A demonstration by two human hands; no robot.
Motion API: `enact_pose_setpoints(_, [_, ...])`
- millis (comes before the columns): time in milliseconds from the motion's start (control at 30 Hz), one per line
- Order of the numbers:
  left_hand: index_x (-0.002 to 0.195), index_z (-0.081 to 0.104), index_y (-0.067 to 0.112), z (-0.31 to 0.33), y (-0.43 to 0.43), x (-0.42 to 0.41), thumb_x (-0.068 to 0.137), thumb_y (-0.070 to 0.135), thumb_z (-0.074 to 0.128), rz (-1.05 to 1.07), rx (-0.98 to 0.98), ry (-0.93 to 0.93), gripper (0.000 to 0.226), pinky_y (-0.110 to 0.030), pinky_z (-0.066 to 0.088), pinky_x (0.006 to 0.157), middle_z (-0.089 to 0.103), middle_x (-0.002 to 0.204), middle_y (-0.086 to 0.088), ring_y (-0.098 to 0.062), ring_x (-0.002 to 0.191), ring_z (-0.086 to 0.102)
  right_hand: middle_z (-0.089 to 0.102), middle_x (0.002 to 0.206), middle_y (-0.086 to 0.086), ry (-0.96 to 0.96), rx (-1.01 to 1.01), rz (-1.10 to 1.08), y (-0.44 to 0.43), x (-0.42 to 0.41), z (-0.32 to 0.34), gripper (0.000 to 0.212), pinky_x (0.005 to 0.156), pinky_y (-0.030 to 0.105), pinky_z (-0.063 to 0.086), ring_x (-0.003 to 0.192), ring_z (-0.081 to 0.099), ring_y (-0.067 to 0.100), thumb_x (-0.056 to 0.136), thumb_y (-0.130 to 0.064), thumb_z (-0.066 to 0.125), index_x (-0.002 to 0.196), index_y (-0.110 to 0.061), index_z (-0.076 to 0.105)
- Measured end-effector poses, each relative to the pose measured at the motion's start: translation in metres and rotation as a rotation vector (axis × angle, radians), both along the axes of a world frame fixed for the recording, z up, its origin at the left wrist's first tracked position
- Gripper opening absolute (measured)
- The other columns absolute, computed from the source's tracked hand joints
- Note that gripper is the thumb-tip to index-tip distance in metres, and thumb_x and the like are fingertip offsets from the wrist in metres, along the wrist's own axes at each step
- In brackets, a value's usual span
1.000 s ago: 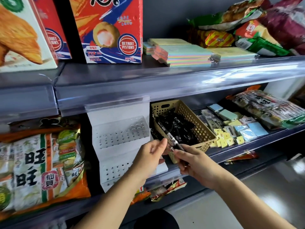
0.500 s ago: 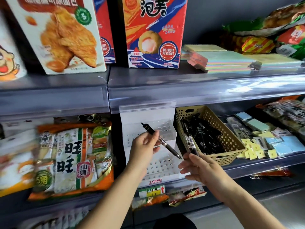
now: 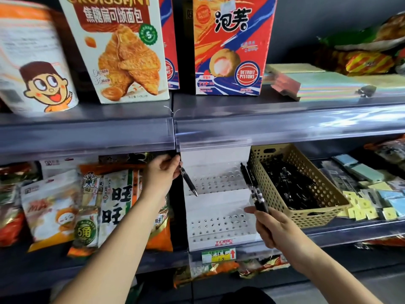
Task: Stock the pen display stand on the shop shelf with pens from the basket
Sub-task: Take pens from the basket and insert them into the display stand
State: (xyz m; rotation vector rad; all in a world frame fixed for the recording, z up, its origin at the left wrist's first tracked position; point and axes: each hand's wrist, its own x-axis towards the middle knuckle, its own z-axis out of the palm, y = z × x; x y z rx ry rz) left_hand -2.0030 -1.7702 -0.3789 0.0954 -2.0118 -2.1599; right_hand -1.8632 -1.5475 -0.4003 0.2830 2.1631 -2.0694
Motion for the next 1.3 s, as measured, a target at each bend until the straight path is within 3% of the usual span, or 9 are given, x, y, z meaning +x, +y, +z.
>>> enact_pose_setpoints(267, [0.108, 0.058, 0.003, -0.007, -0.008, -0.004, 0.09, 0.009, 0.059, 0.163, 0.077, 0.079, 0.019, -0.01, 0.052, 0.058, 0.063, 0.083, -0.001, 0.007, 0.059, 0.062, 0.035, 0.052, -0.001, 0.032, 0.002, -0.011, -0.001, 0.004, 0.0, 0.024, 0.043, 0.021, 0.029, 0.044, 0.03, 0.009, 0.1, -0.014, 0.036, 0.113, -0.008, 0.056])
enact_pose_setpoints(367, [0.112, 0.053, 0.01, -0.008, -0.008, -0.006, 0.093, 0.015, 0.056, 0.207, 0.13, 0.078, 0.02, -0.013, 0.052, 0.059, 0.065, 0.098, -0.008, -0.001, 0.075, 0.064, 0.035, 0.052, 0.0, 0.042, 0.011, -0.009, -0.003, 0.004, 0.002, 0.024, 0.044, 0.021, 0.03, 0.045, 0.029, 0.01, 0.1, -0.015, 0.037, 0.112, -0.009, 0.056])
enact_pose_setpoints(433, [0.111, 0.046, 0.018, -0.008, -0.007, -0.007, 0.096, 0.022, 0.05, 0.199, 0.137, 0.079, 0.016, -0.016, 0.052, 0.059, 0.066, 0.101, -0.007, -0.01, 0.085, 0.064, 0.035, 0.053, 0.0, 0.045, 0.011, -0.006, -0.005, 0.005, 0.002, 0.023, 0.044, 0.021, 0.03, 0.046, 0.029, 0.011, 0.1, -0.016, 0.037, 0.111, -0.01, 0.057])
enact_pose_setpoints(567, [0.123, 0.037, 0.017, -0.009, -0.002, -0.009, 0.101, 0.028, 0.04, 0.134, 0.161, 0.09, 0.025, -0.018, 0.053, 0.054, 0.064, 0.103, -0.007, -0.009, 0.084, 0.066, 0.035, 0.052, 0.002, 0.053, 0.012, -0.01, -0.008, 0.004, 0.001, 0.024, 0.044, 0.021, 0.029, 0.047, 0.027, 0.014, 0.099, -0.016, 0.038, 0.111, -0.01, 0.058])
enact_pose_setpoints(733, [0.127, 0.039, 0.017, -0.016, 0.005, -0.015, 0.098, 0.022, 0.046, 0.118, 0.301, -0.002, 0.03, -0.019, 0.054, 0.054, 0.06, 0.108, -0.016, -0.014, 0.078, 0.066, 0.034, 0.052, 0.002, 0.035, -0.006, -0.036, -0.01, 0.005, 0.001, 0.023, 0.043, 0.022, 0.028, 0.046, 0.027, 0.013, 0.099, -0.013, 0.038, 0.11, -0.009, 0.058])
enact_pose_setpoints(900, [0.124, 0.052, 0.006, -0.021, 0.006, -0.013, 0.086, 0.0, 0.063, 0.065, 0.461, -0.148, 0.039, -0.017, 0.055, 0.062, 0.061, 0.096, -0.003, -0.009, 0.082, 0.062, 0.032, 0.052, 0.003, 0.024, -0.011, -0.053, -0.008, 0.006, 0.001, 0.023, 0.04, 0.02, 0.029, 0.044, 0.027, 0.012, 0.099, -0.013, 0.039, 0.11, -0.007, 0.058])
enact_pose_setpoints(1000, [0.119, 0.058, -0.001, -0.028, 0.007, -0.011, 0.087, -0.003, 0.061, 0.007, 0.443, -0.157, 0.033, -0.015, 0.054, 0.067, 0.065, 0.092, 0.0, -0.006, 0.083, 0.063, 0.033, 0.052, 0.003, 0.018, -0.008, -0.05, -0.009, 0.006, 0.002, 0.023, 0.04, 0.019, 0.029, 0.045, 0.027, 0.012, 0.099, -0.013, 0.039, 0.11, -0.007, 0.057])
enact_pose_setpoints(1167, [0.12, 0.06, 0.002, -0.031, 0.006, -0.014, 0.087, 0.008, 0.063, 0.04, 0.405, -0.13, 0.034, -0.012, 0.054, 0.068, 0.066, 0.112, -0.008, -0.004, 0.086, 0.063, 0.034, 0.052, 0.003, 0.021, 0.015, -0.032, -0.009, 0.006, 0.001, 0.025, 0.041, 0.02, 0.03, 0.045, 0.028, 0.013, 0.099, -0.013, 0.038, 0.111, 0.003, 0.054])
enact_pose_setpoints(1300, [0.124, 0.059, 0.007, -0.029, 0.007, -0.017, 0.087, 0.01, 0.063, 0.059, 0.287, -0.049, 0.037, -0.015, 0.055, 0.07, 0.065, 0.11, -0.003, -0.003, 0.086, 0.062, 0.035, 0.051, 0.002, 0.017, 0.01, -0.044, -0.008, 0.007, -0.002, 0.028, 0.041, 0.02, 0.03, 0.044, 0.028, 0.012, 0.099, -0.013, 0.039, 0.111, 0.009, 0.051])
